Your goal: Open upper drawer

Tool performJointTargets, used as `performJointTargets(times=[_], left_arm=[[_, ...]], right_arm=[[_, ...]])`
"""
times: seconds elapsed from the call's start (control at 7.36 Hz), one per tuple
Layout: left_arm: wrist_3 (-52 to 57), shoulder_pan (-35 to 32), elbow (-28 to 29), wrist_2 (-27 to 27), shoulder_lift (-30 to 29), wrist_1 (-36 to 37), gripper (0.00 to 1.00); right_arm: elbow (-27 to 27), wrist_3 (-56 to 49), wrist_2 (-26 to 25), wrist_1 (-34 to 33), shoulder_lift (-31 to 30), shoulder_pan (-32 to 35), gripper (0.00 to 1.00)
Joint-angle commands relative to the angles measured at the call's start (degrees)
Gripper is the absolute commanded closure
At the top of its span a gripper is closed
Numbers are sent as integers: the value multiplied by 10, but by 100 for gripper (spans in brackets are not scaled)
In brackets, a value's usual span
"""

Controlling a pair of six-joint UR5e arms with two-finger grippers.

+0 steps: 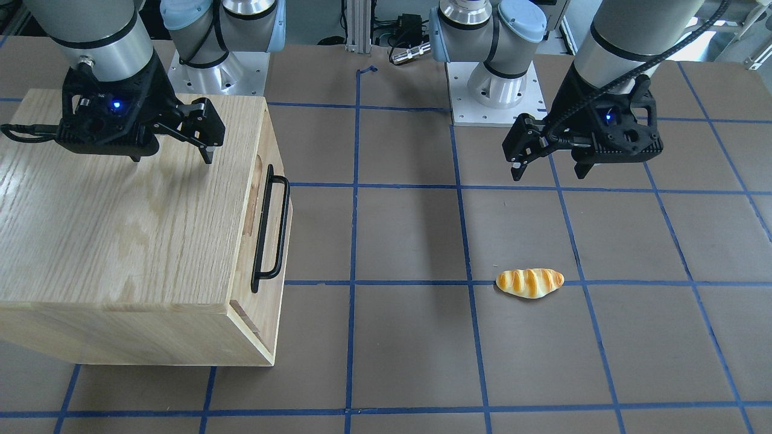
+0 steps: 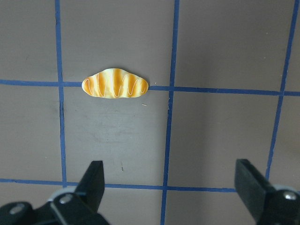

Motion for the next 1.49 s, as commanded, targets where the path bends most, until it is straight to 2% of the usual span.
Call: performJointTargets(times=[0.0,1.36], left_arm=[[0,1,-1,-1,0,0,0],[-3,1,7,-7,7,6,0]], right_arm=[[0,-1,0,0,0,0,0],[0,0,0,0,0,0,0]])
